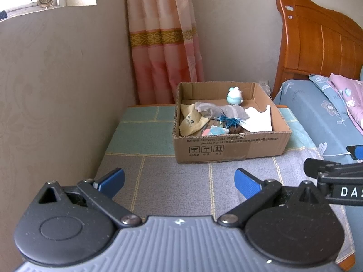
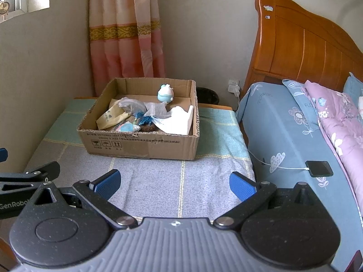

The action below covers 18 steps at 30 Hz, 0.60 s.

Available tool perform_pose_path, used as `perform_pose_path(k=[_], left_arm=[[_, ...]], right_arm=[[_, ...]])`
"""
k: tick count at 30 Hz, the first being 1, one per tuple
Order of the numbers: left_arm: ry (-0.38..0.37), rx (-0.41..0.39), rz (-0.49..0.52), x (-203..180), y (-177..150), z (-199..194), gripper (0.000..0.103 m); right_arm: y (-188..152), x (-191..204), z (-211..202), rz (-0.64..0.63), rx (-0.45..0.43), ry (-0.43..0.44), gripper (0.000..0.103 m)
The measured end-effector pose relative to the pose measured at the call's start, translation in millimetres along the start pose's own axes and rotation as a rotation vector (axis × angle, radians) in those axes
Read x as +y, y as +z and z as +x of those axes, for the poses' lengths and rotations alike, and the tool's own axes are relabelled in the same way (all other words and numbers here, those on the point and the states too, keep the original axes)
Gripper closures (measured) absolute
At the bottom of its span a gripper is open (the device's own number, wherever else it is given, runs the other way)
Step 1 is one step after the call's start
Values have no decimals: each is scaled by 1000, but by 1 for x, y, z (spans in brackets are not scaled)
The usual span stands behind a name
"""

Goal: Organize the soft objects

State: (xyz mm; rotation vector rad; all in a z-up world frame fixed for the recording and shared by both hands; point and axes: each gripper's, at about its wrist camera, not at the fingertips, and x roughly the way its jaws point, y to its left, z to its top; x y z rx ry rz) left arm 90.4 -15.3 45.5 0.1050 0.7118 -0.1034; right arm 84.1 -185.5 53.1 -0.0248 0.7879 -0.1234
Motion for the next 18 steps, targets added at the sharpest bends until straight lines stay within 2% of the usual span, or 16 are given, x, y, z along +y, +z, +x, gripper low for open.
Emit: perform_pose_path(k=[18], left_arm=[[2,-3,4,-2,2,-4,1]], right_arm=[[0,-4,-7,0,-11,1,0]])
